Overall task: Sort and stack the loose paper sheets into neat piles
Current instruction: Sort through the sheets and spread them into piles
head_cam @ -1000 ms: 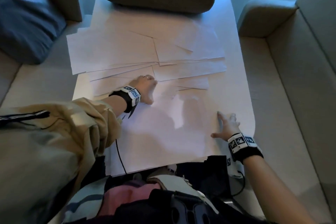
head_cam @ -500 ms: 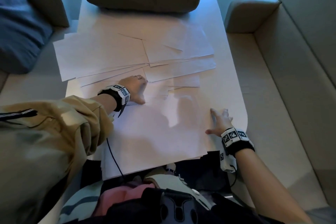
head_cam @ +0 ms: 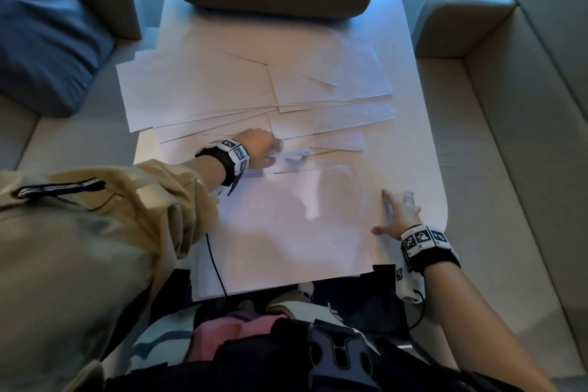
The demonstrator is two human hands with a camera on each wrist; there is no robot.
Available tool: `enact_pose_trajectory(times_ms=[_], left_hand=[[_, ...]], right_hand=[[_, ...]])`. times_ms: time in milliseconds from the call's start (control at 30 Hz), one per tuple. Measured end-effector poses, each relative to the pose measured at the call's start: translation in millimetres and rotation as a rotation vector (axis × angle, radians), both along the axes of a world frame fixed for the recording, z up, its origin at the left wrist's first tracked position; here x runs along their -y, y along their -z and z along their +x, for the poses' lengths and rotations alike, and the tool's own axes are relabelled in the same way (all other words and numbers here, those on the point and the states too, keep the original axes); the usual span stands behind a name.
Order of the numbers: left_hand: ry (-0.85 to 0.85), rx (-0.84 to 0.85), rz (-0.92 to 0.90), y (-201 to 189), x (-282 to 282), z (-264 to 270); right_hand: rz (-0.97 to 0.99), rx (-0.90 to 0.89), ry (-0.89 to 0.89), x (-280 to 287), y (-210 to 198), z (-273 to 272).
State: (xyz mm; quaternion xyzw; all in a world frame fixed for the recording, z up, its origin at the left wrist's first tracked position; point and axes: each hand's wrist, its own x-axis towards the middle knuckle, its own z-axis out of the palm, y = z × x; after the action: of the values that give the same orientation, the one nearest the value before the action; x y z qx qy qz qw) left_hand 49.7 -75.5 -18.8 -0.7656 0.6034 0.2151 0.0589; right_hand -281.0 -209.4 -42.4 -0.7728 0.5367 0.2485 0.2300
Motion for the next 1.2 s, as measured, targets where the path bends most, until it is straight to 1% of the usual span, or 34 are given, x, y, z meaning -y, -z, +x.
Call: enact_pose_trajectory(times_ms=[67, 100, 167, 200, 300, 367, 467, 567, 667, 800, 867, 900, 967, 1033, 1100, 1200], left_hand=[[-0.126, -0.094, -0.079, 0.2, -4.3, 3.7], [-0.194, -0.113, -0.121, -0.3, -6.5, 5.9], [-0.295, -0.108, -0.184, -2.9, -9.5, 8.5], [-0.315, -0.091, -0.213, -6.8, -10.0, 9.0], [-0.327, -0.019, -0.354, -25.7, -5.1, 15.5], [-0.308, 0.095, -0.451, -45.8, -3.6, 23.0], [-0.278, 0.193, -0.61, -77.3, -0.4, 30.7], [-0.293, 0.231, -0.813, -113.6, 0.0, 36.9], [-0.309, 0.23, -0.988, -147.6, 1.5, 37.2], [-0.308, 0.236, -1.214, -184.5, 0.9, 27.4], [-0.293, 0.225, -1.308, -195.7, 0.7, 21.7], [-0.288, 0.209, -1.351, -199.3, 1.4, 19.0], [-0.3, 0.139, -1.409, -201.3, 3.0, 13.0], [-0.35, 0.001, -1.418, -198.0, 4.0, 6.4], [-0.43, -0.143, -1.406, -193.4, 3.3, -1.6], [-0.55, -0.294, -1.405, -186.7, 1.4, -15.0]], right_hand=[[0.001, 0.012, 0.006, -1.9, -3.8, 0.3], [-0.004, 0.017, 0.003, -2.7, -5.2, 0.9], [-0.029, 0.014, -0.011, -5.0, -9.0, 2.3], [-0.039, 0.007, -0.018, -6.2, -10.6, 2.9], [-0.034, 0.001, -0.011, -6.9, -12.9, 4.0], [-0.032, 0.014, -0.007, -6.5, -14.4, 5.6], [-0.017, 0.01, 0.001, -5.5, -10.2, 3.5], [-0.024, -0.003, 0.001, -1.9, -7.0, 4.5], [-0.048, -0.016, -0.008, -1.3, -8.1, 8.4], [-0.048, 0.021, -0.05, 7.6, -17.4, 15.0], [-0.05, 0.154, -0.058, 16.8, -26.6, 22.1], [-0.037, 0.277, -0.023, 20.9, -33.4, 27.7], [0.039, 0.591, 0.088, 25.3, -52.3, 43.0], [0.126, 0.871, 0.157, 25.2, -73.9, 61.7], [0.201, 1.021, 0.168, 23.0, -90.8, 80.7], [0.246, 1.152, 0.163, 15.0, -106.7, 106.4]])
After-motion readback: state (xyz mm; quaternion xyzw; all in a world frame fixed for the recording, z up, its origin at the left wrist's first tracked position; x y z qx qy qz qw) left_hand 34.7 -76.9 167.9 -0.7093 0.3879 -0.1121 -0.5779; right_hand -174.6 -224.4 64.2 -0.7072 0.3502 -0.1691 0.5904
